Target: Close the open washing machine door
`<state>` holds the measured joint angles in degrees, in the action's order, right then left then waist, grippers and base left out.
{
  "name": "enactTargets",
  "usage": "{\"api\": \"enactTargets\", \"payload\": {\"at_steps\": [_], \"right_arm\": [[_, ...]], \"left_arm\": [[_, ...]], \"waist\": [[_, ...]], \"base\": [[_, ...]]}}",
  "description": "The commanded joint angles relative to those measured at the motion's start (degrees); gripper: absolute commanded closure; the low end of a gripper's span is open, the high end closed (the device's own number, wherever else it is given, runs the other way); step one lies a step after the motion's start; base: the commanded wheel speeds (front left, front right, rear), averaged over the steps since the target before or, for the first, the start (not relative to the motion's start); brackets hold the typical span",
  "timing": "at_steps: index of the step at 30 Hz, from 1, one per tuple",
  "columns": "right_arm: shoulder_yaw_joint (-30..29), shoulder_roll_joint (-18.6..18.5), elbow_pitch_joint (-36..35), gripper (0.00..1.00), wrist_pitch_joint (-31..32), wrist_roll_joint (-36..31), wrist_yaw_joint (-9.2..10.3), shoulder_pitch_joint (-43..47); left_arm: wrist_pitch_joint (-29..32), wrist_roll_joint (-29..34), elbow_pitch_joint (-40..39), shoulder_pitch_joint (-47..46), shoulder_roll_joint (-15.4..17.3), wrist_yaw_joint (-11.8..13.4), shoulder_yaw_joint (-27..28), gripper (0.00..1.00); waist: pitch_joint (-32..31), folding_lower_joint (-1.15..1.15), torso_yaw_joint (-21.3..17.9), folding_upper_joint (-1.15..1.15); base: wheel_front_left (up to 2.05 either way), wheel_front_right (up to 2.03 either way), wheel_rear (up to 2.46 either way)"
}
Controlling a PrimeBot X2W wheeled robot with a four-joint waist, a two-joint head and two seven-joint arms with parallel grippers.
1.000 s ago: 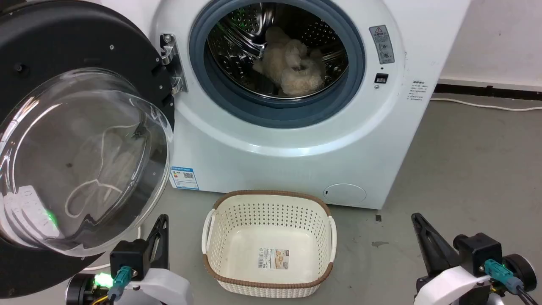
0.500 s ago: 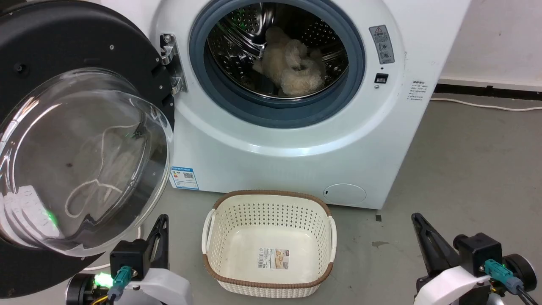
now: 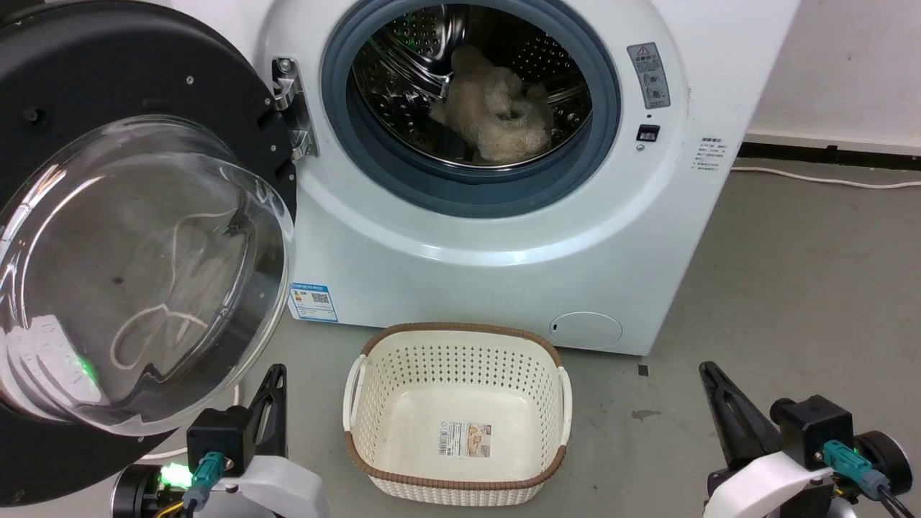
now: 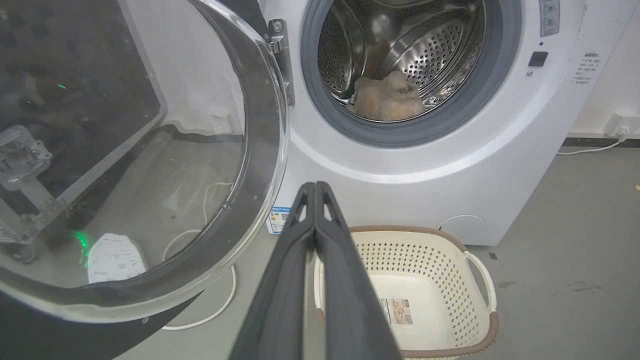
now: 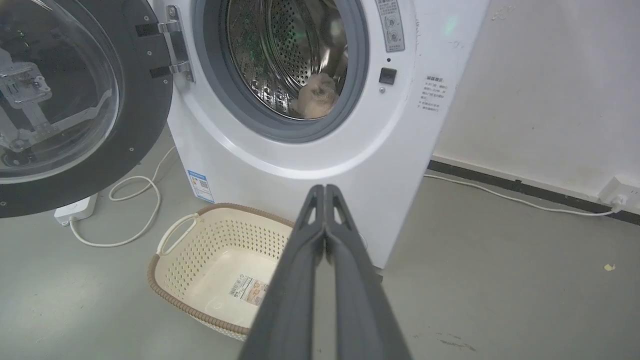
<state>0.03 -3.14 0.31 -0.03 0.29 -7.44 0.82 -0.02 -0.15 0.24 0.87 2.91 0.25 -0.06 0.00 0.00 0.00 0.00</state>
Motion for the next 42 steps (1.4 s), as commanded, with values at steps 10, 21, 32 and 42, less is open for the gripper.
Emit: {"api": "enactTargets", "payload": {"at_steps": [10,21,32,42], "right_arm": [[0.0,0.0,0.0,0.00,0.0,0.0,0.00,0.0],[-0.3,-0.2,0.0,0.00,-1.2,1.2,0.00,0.4],[0.2,-0.3,0.5,0.00,-2.5,2.0,-0.01,0.9],[2.6,-0.8,1.4,0.00,-3.5,2.6,-0.01,-0.2]], "left_arm": [[0.0,0.0,0.0,0.0,0.0,0.0,0.0,0.00],[-1.3,0.3,0.1,-0.1,0.2,0.1,-1.0,0.00],[-2.6,0.5,0.3,-0.1,0.7,0.2,-2.3,0.00],[-3.8,0.5,-0.5,0.6,1.4,1.2,-2.9,0.00]], "waist": [[0.0,0.00,0.0,0.00],[-0.1,0.00,0.4,0.00],[-0.7,0.00,3.6,0.00],[-0.4,0.00,7.4,0.00]], "base": [[0.00,0.00,0.00],[0.00,0.00,0.00],[0.00,0.00,0.00],[0.00,0.00,0.00]]}}
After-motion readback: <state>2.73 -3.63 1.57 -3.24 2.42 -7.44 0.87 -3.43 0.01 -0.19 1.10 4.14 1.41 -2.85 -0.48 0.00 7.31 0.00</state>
